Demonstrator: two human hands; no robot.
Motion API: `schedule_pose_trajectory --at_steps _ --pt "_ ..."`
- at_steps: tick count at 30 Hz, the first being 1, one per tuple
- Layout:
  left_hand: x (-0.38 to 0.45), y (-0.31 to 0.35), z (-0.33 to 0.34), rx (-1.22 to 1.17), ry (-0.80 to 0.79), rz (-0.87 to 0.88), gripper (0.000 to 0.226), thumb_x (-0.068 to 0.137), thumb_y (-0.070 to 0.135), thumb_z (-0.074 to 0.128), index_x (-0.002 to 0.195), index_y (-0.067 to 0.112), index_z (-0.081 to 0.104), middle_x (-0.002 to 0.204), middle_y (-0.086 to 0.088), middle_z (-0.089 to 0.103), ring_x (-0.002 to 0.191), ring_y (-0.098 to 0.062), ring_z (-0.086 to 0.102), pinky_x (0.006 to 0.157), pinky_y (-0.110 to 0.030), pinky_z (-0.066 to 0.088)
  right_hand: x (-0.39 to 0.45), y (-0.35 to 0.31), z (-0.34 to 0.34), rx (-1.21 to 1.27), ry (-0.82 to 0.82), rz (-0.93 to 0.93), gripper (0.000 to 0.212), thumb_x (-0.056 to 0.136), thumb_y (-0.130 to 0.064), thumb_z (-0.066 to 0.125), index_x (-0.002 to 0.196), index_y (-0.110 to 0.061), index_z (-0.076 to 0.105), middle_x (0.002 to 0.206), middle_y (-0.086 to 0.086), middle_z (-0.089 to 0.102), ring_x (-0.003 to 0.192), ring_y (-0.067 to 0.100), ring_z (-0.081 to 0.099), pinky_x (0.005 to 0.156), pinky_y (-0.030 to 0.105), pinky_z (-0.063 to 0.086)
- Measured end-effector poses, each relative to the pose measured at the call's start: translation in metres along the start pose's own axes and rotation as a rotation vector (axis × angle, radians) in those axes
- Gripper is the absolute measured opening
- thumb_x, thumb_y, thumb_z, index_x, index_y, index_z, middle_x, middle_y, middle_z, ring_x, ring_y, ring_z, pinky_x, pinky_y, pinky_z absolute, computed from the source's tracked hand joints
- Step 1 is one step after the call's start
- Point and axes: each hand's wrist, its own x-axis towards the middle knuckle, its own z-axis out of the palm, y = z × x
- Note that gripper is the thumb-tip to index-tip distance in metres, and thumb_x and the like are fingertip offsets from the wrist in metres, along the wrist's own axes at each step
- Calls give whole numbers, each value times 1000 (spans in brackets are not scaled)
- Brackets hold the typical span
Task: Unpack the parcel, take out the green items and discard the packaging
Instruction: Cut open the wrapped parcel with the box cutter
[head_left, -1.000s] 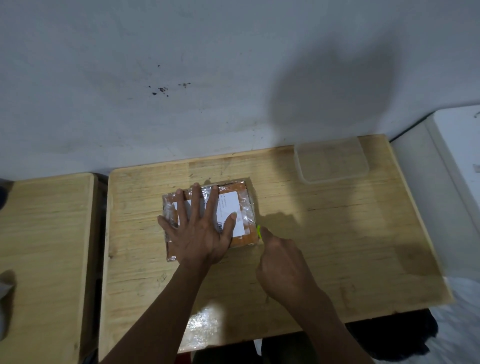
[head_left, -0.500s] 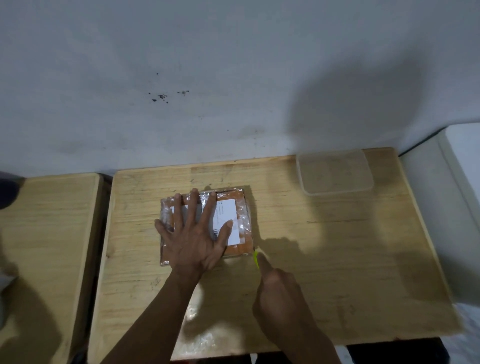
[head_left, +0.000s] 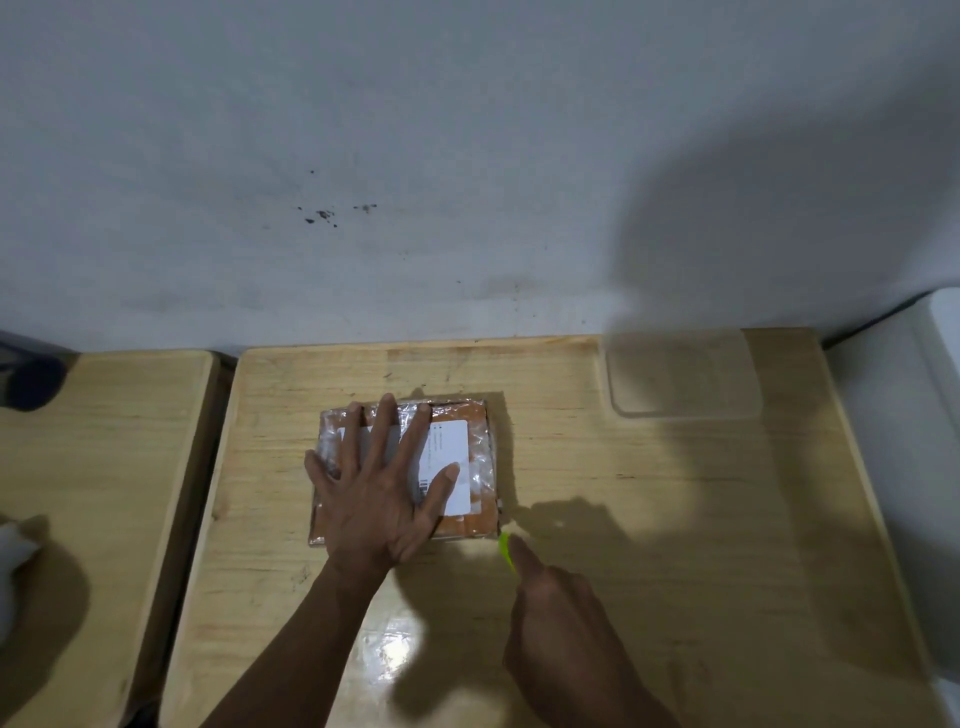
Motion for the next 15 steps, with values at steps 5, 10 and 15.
schedule_pose_trajectory --at_steps 5,10,15 --pt "0 1 -1 1 -11 -8 79 86 85 9 156 50 -2 169 8 -9 155 -24 -14 114 -75 6 1 5 -8 21 -22 -3 81 81 -14 52 151 -35 18 127 6 57 123 25 53 99 30 42" --pt "0 1 0 -2 -7 -10 79 87 85 11 156 49 2 169 8 -7 155 -25 -12 113 -76 8 -1 6 -10 -11 -38 -17 80 86 -15 52 153 -37 14 129 5 54 126 25 49 100 31 40" --pt "-1 2 -1 -28 1 -32 82 87 84 16 158 44 8 170 4 1 156 -25 -4 112 -77 10 -11 8 -27 20 67 -94 63 95 -22 41 151 -41 20 123 0 60 121 17 51 97 26 39"
